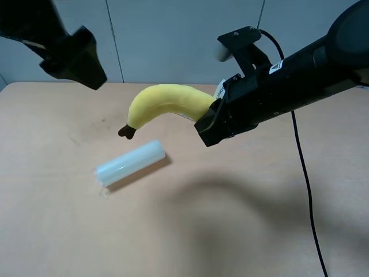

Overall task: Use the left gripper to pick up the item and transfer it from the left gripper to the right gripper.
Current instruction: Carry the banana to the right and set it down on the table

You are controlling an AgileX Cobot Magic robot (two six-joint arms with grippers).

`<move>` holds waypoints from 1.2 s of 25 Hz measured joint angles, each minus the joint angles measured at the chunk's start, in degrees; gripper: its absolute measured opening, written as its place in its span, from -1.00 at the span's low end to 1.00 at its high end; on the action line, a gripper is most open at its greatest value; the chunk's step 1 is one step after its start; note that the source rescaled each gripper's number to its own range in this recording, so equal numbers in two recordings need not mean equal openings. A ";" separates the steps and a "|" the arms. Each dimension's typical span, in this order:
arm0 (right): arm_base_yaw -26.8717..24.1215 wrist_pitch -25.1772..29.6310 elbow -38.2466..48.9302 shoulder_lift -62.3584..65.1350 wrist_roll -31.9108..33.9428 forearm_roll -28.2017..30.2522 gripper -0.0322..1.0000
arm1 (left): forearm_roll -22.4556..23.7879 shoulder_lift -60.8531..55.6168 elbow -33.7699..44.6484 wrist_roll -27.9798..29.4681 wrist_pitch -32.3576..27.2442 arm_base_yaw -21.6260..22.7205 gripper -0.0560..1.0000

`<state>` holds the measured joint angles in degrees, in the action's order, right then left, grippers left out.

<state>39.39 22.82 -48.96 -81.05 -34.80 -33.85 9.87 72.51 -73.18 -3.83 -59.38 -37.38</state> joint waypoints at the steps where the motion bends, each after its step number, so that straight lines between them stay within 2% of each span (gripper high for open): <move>1: 0.00 0.00 0.00 0.00 0.00 0.00 -0.90 | 0.54 -1.75 0.00 1.63 -1.59 0.00 1.00; 5: 0.00 0.00 0.00 0.00 0.00 0.00 -0.90 | 0.93 -9.55 2.76 5.44 -7.40 0.00 1.00; 15: 0.00 0.00 0.00 0.00 0.00 0.00 -0.90 | 0.05 -43.97 29.34 10.46 -7.85 0.00 1.00; 23: 0.00 0.00 0.00 0.00 0.00 0.00 -0.90 | -4.50 -67.16 37.55 10.57 -7.32 0.00 1.00; 30: 0.00 0.00 0.00 0.00 0.00 0.00 -0.90 | -4.86 -72.79 43.27 10.46 -3.51 0.00 1.00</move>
<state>39.39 22.82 -48.96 -81.05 -34.80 -33.85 5.01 -0.27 -29.91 6.63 -62.89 -37.38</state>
